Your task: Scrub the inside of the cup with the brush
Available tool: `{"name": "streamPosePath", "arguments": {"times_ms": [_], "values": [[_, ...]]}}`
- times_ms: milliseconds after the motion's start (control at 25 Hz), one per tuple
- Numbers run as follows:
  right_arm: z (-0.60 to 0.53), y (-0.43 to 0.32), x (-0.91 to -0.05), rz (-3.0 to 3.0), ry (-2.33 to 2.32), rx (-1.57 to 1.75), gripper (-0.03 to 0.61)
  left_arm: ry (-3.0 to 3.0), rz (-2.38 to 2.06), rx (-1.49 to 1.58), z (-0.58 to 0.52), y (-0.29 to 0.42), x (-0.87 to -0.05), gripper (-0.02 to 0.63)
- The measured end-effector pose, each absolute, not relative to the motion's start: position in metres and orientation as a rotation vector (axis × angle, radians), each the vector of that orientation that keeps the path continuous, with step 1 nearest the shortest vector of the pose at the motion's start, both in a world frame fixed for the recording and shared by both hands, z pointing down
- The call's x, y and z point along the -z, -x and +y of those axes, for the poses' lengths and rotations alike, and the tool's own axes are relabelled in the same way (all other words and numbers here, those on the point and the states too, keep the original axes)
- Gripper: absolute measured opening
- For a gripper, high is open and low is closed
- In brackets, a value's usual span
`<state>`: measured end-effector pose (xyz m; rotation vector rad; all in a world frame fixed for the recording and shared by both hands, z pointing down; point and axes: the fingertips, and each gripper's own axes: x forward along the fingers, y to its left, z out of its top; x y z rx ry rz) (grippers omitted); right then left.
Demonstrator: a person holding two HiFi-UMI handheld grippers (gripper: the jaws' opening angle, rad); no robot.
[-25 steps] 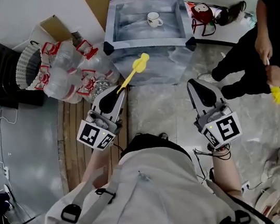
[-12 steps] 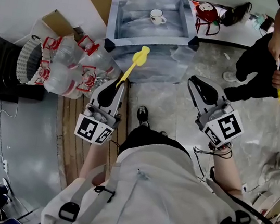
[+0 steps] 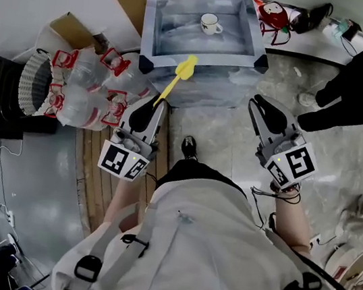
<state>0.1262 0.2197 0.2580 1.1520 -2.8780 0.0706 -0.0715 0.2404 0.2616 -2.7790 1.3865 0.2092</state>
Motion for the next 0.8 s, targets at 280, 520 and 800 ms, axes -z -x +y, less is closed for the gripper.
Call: {"name": "streamPosePath", "arguments": {"times_ms": [280, 520, 800], "values": [[0.173, -0.086, -0.256, -2.861, -1.165, -0.093, 0.121, 2.814, 1.335, -0.226, 0.19, 0.103, -0.259, 0.041], [0.135, -0.057, -0.256, -2.829, -1.189, -0.098, 0.162, 2.835, 1.299, -0.23, 0.151, 0.131, -0.26, 0.04], [0.109, -0.042, -0.262, -2.786, -1.248, -0.123, 0.209, 2.882, 1.261, -0.209, 0.122, 0.152, -0.272, 0.04]]}}
